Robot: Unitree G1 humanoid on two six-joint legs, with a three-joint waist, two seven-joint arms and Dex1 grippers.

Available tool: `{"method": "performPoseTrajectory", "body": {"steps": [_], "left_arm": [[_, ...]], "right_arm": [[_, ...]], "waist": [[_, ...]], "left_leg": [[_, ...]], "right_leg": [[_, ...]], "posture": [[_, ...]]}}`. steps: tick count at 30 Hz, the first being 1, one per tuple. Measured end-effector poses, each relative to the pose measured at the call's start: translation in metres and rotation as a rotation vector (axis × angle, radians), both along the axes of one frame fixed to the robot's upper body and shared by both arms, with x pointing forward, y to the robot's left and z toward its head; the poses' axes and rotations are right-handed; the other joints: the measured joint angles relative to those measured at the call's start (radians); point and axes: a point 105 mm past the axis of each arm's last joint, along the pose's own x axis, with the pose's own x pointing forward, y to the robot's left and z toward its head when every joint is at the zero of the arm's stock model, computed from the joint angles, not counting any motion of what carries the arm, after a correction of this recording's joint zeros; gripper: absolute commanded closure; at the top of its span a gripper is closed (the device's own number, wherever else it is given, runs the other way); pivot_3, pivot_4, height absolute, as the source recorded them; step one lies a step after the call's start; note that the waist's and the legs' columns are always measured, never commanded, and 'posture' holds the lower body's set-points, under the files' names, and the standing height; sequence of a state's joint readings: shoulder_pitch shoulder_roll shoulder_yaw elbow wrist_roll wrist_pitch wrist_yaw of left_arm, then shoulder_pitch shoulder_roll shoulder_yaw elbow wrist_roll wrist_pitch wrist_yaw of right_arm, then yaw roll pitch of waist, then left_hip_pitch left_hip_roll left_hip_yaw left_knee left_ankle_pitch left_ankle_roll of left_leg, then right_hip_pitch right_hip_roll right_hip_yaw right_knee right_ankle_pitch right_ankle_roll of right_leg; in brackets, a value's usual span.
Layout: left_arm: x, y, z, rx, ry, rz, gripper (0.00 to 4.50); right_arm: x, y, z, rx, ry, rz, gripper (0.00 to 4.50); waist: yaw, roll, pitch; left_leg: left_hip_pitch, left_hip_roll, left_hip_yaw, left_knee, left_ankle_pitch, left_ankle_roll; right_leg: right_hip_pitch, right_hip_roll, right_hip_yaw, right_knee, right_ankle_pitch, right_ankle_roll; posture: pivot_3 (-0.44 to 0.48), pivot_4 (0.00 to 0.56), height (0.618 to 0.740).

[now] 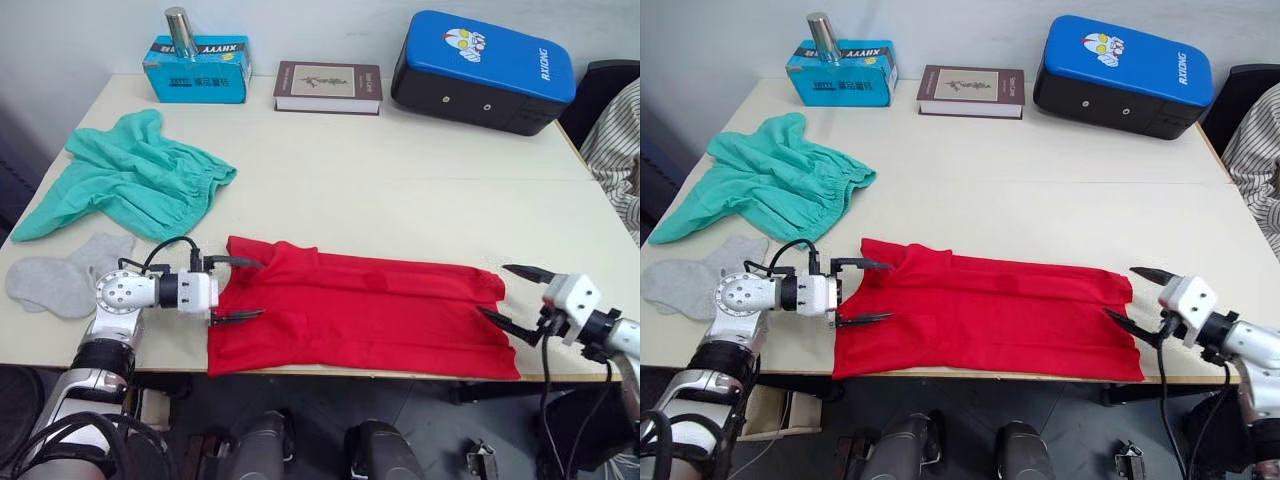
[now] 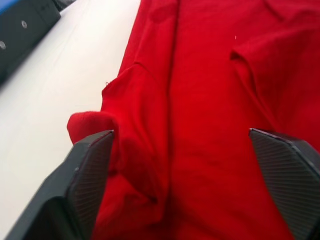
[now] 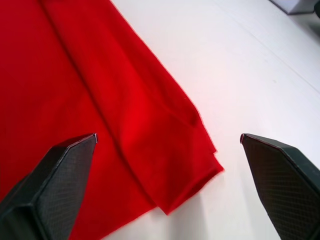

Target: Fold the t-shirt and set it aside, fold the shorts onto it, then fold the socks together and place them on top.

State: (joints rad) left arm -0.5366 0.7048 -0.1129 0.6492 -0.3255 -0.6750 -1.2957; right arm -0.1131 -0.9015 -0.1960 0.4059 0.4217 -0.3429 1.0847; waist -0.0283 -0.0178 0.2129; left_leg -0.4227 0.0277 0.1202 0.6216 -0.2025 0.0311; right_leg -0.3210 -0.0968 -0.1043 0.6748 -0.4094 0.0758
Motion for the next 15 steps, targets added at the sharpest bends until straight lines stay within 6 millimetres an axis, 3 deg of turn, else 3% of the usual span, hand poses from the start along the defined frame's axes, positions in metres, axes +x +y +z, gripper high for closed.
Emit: {"method": "performPoseTrajectory", "body": {"steps": [6, 15], "left_arm": [[0.009, 0.004, 0.029, -0.214, 0.321, 0.154, 0.04], [0.022, -0.018, 0.020, -0.303, 0.611, 0.341, 0.04]], "right_arm": [[-0.002, 0.005, 0.013, -0.010, 0.105, 0.047, 0.00], [0.013, 0.005, 0.004, -0.017, 0.307, 0.014, 0.00]], "waist": [[0.000, 0.000, 0.000], [0.002, 0.000, 0.000]], "left_leg": [[0.000, 0.000, -0.001, 0.000, 0.000, 0.000], [-0.001, 0.000, 0.000, 0.000, 0.000, 0.000]], "right_leg": [[0.000, 0.000, 0.000, -0.001, 0.000, 0.000], [0.000, 0.000, 0.001, -0.001, 0.000, 0.000]], "posture": [[0.000, 0.150, 0.740], [0.000, 0.150, 0.740]]}}
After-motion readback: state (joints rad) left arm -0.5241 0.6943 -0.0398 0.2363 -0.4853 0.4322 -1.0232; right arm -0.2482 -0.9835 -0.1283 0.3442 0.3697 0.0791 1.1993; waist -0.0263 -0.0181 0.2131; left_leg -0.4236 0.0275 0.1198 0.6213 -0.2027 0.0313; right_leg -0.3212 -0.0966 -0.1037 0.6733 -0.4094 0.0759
